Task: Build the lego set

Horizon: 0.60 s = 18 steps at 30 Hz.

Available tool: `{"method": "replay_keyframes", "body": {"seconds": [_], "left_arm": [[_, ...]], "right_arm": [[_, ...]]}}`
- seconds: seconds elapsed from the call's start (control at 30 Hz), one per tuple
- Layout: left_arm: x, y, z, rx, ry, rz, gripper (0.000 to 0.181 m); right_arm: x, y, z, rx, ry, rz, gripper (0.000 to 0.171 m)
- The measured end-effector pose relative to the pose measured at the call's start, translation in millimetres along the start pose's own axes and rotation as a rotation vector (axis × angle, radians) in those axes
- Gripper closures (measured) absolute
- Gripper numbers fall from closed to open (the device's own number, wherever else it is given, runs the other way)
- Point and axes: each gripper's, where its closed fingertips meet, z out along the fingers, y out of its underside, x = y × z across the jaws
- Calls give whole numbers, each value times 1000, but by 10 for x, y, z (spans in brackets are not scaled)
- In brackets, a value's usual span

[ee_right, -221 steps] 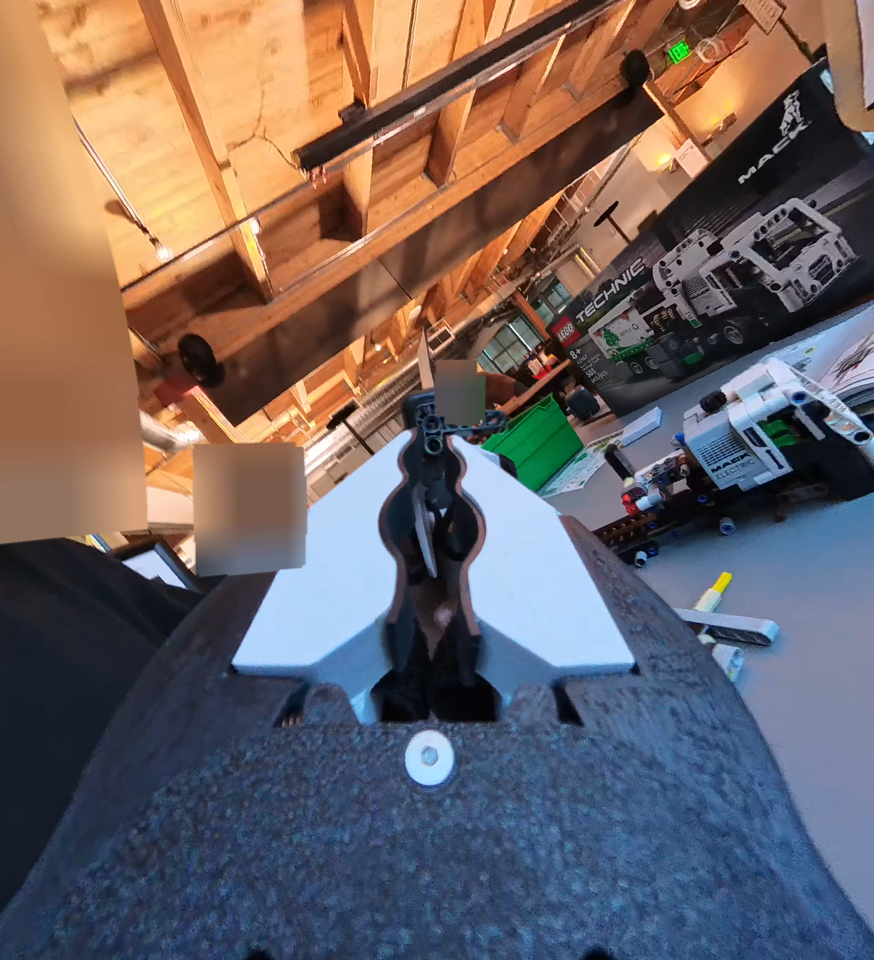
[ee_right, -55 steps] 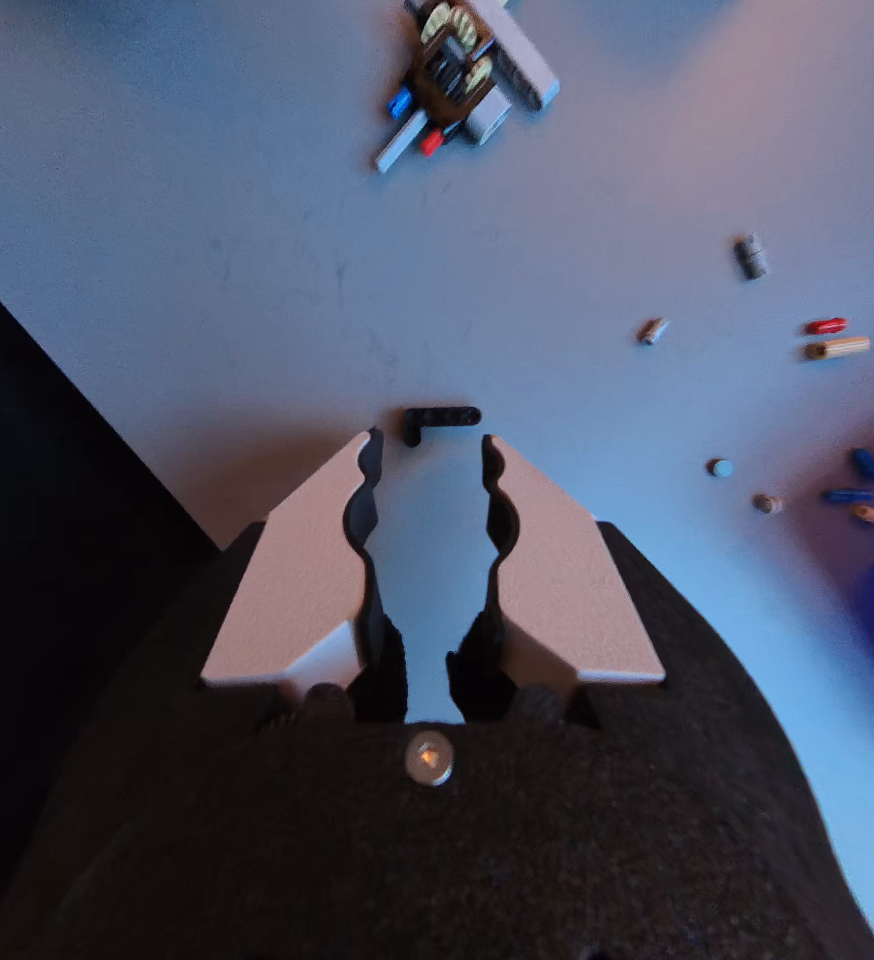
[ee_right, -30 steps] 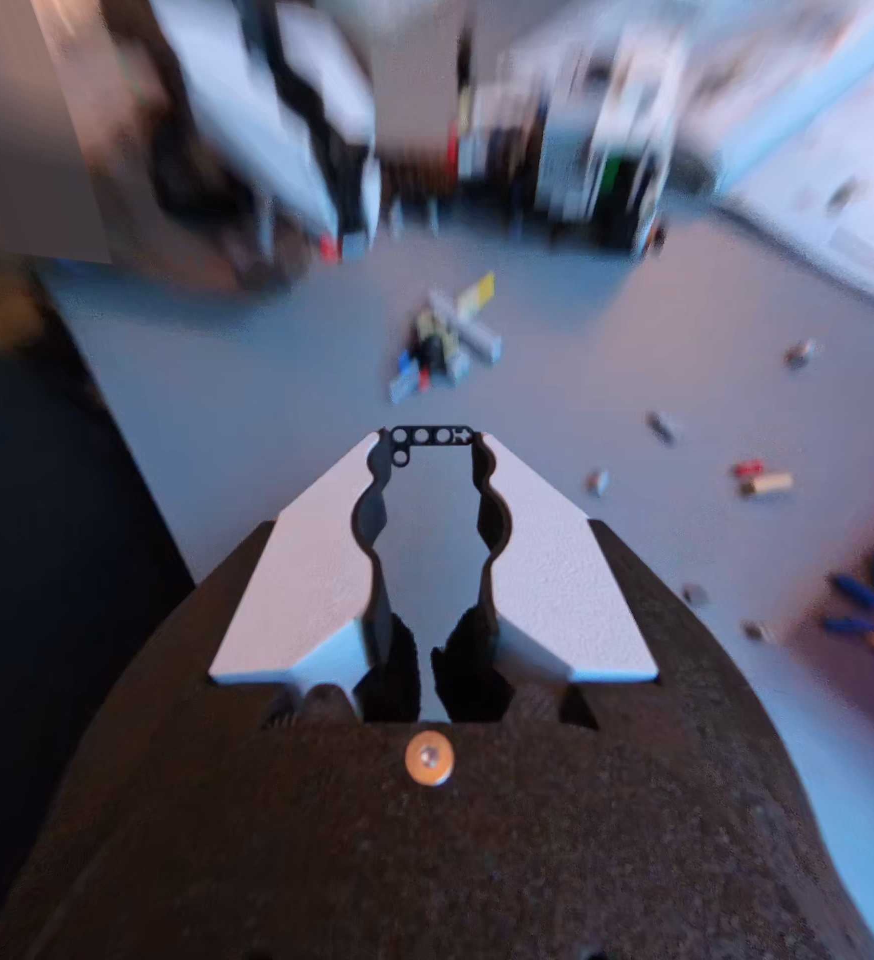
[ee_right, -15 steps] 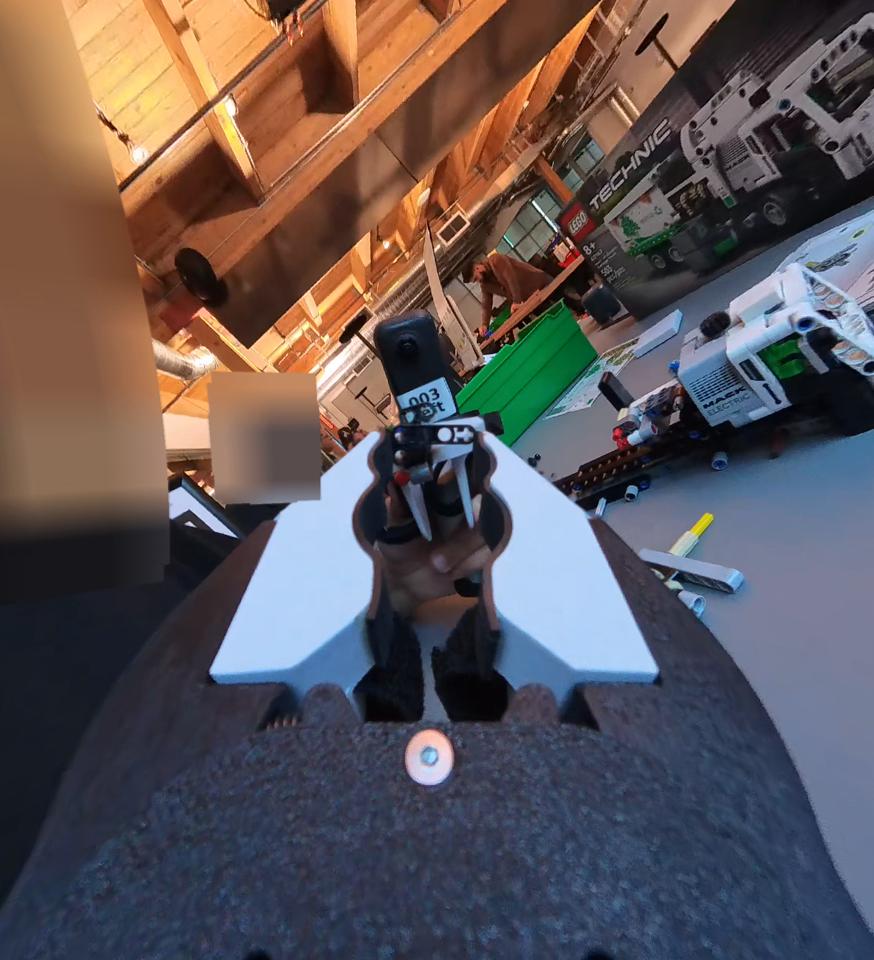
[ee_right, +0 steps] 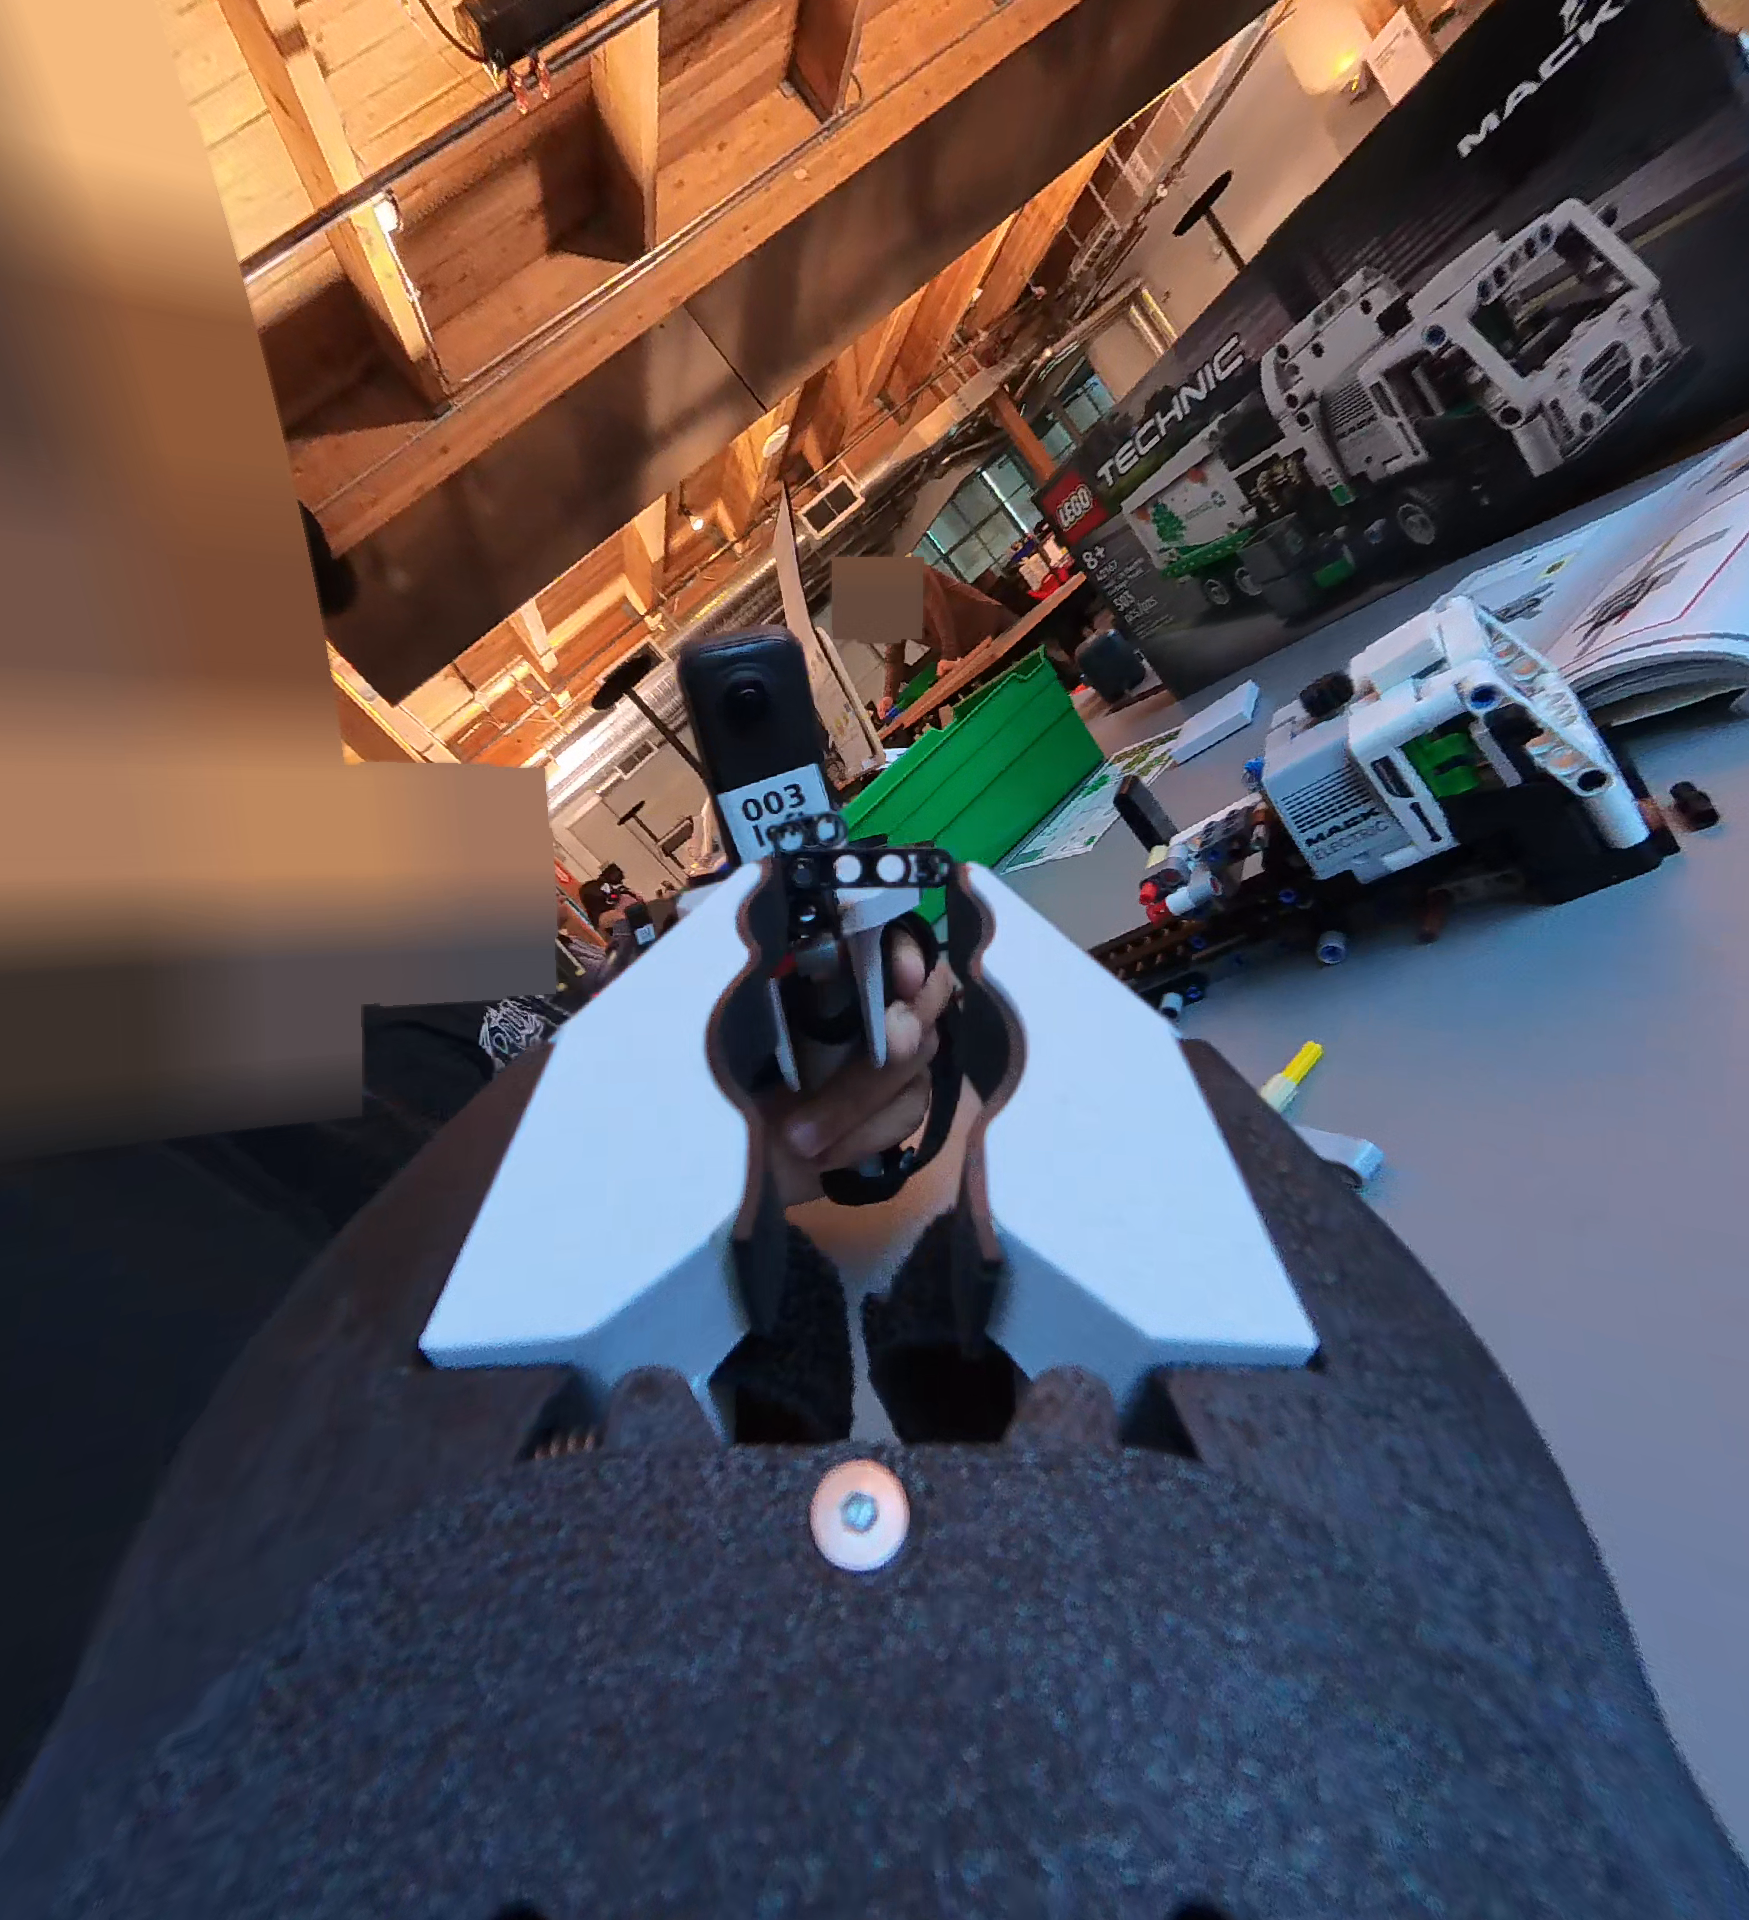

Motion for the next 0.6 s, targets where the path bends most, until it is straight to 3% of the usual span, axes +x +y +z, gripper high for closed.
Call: {"method": "replay_keyframes", "body": {"seconds": [0.17, 0.47, 0.5, 0.53, 0.6], "left_arm": [[-48, 32, -3, -6, -1, -45, 177], [-50, -30, 14, 94, 46, -140, 178], [-69, -43, 11, 112, 35, -152, 178], [-99, -53, 6, 132, 24, -164, 178], [-61, -102, -6, 195, 81, -213, 178]], "right_arm": [[55, 11, 7, -7, 77, -113, 141], [42, -28, 47, 81, 64, -89, 141], [6, -14, 84, 89, 65, -91, 143], [-59, 39, 139, 96, 62, -113, 164], [-109, -7, 156, 156, 68, -160, 164]]}}
